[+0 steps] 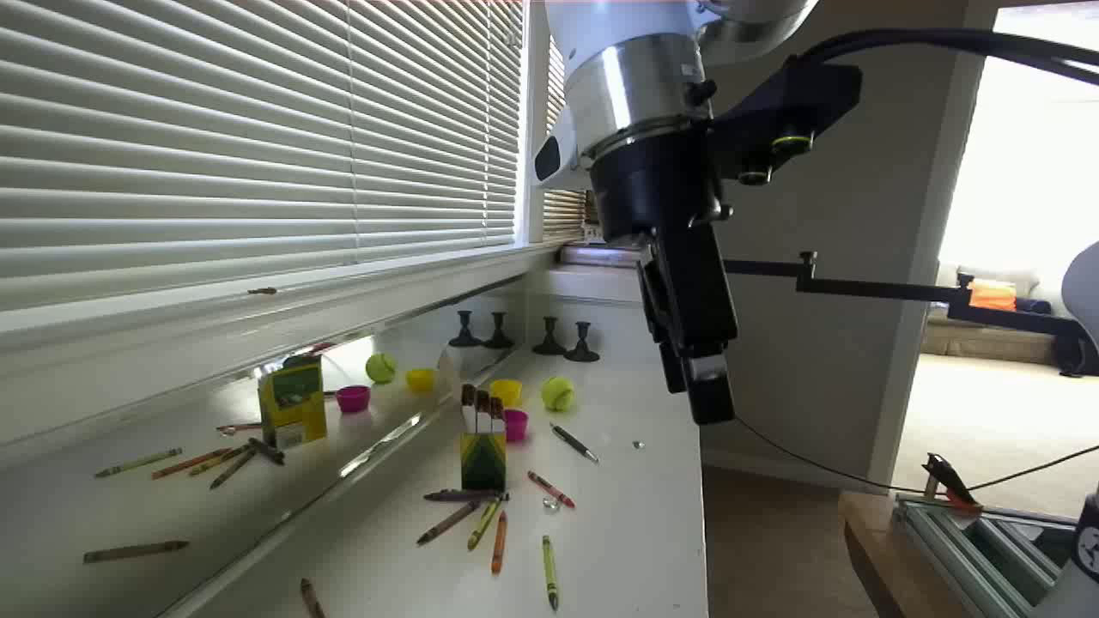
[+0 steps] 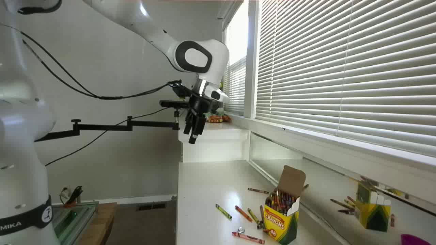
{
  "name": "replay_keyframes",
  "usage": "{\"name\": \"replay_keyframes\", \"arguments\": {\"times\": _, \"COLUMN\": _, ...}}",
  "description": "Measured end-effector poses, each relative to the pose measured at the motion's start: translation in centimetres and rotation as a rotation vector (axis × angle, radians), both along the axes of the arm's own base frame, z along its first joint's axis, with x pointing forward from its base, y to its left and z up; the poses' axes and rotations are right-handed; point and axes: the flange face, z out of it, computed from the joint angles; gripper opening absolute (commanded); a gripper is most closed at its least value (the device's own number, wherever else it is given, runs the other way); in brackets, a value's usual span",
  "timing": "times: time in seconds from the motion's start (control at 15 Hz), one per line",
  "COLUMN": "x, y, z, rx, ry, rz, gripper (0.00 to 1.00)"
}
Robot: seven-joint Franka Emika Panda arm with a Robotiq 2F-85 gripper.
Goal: Put the green crayon in the box
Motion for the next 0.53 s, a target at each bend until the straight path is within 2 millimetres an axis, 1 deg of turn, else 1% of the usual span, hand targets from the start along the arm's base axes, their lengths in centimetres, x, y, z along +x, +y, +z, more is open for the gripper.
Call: {"name": "replay_keyframes", "arguments": {"times": 0.53, "x": -0.02, "y": -0.02, "z": -0.11, "rx": 0.001, "ry": 0.009, "rz": 0.008, "gripper": 1.00}}
